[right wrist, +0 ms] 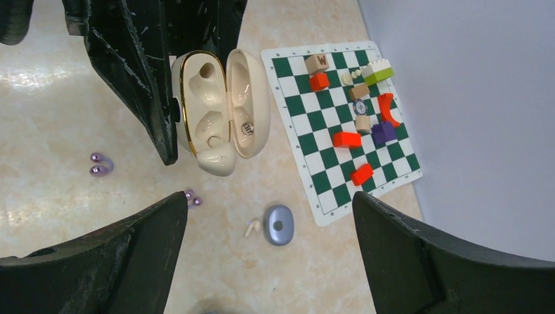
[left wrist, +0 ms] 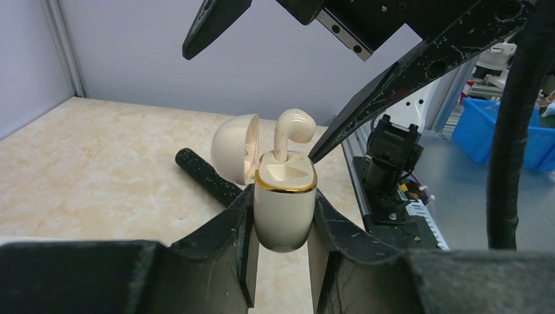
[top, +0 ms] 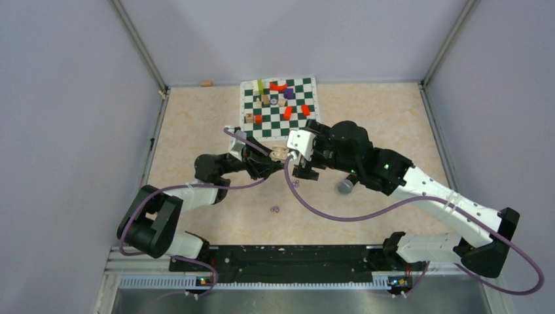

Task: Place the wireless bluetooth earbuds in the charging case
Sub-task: Adjust the right earbud in the right side groove of the charging case.

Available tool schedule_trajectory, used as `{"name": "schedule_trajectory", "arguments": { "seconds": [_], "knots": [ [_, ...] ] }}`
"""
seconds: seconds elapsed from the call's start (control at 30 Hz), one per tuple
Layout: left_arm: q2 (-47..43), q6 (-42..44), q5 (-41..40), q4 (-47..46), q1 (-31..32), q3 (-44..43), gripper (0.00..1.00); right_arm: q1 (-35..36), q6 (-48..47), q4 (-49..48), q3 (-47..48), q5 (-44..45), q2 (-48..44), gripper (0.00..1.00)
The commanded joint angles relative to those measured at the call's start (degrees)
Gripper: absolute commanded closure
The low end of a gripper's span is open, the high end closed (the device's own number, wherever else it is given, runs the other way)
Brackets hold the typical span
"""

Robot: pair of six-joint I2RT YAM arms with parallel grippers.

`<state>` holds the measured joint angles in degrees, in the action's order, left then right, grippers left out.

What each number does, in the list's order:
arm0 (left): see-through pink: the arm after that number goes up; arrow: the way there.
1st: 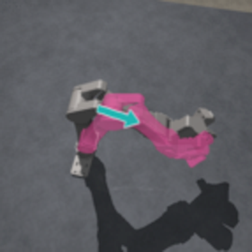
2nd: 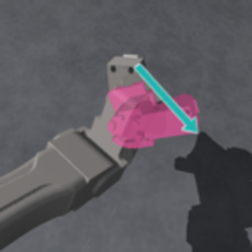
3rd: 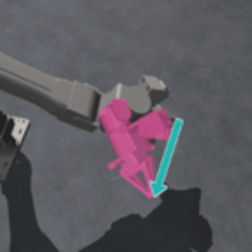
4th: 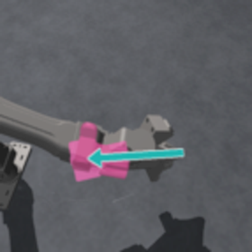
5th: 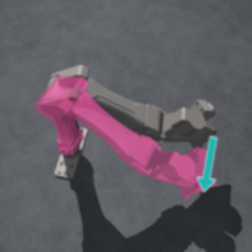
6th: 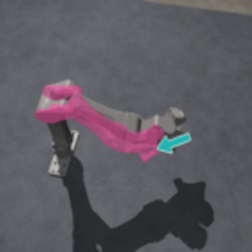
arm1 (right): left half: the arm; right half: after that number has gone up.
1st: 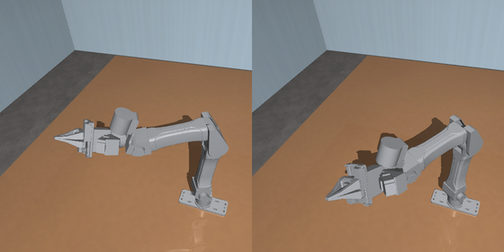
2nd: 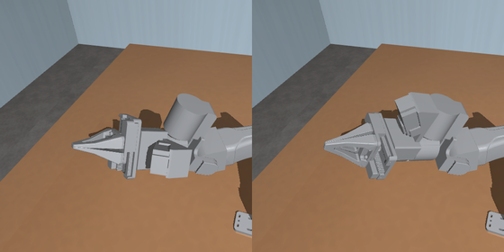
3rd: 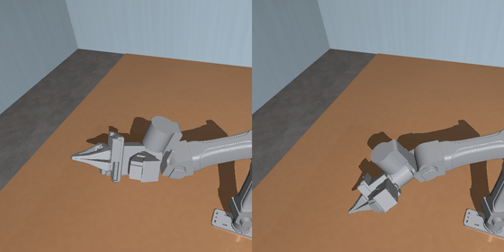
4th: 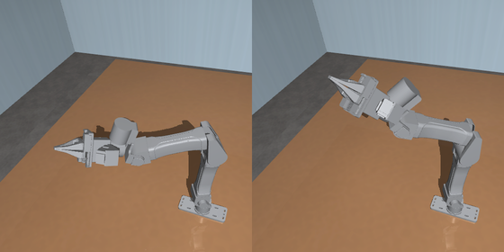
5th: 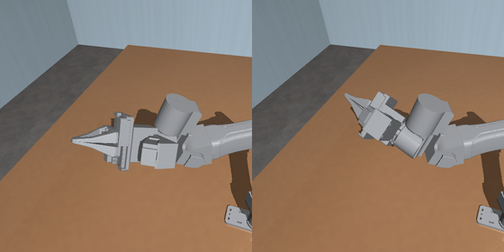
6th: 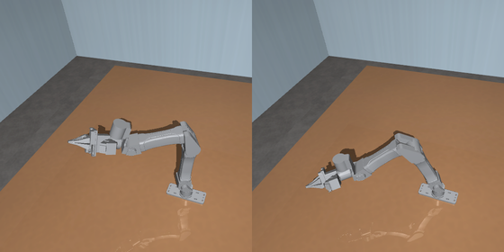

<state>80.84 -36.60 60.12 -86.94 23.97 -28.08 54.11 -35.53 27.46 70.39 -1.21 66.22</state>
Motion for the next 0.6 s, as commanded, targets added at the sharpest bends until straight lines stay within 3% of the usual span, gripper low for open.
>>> {"name": "schedule_trajectory", "arguments": {
  "seconds": [0.0,0.57],
  "knots": [
    [-1.04,-0.76,0.59,-5.79,-0.15,-1.62,1.0,-0.49,2.61,-2.75,2.48,-2.12,1.25,0.05],
    [-1.22,-0.84,1.3,-5.73,-0.04,-1.63,1.0,-0.53,1.82,-0.54,5.63,0.31,2.55,0.06]
  ]
}}
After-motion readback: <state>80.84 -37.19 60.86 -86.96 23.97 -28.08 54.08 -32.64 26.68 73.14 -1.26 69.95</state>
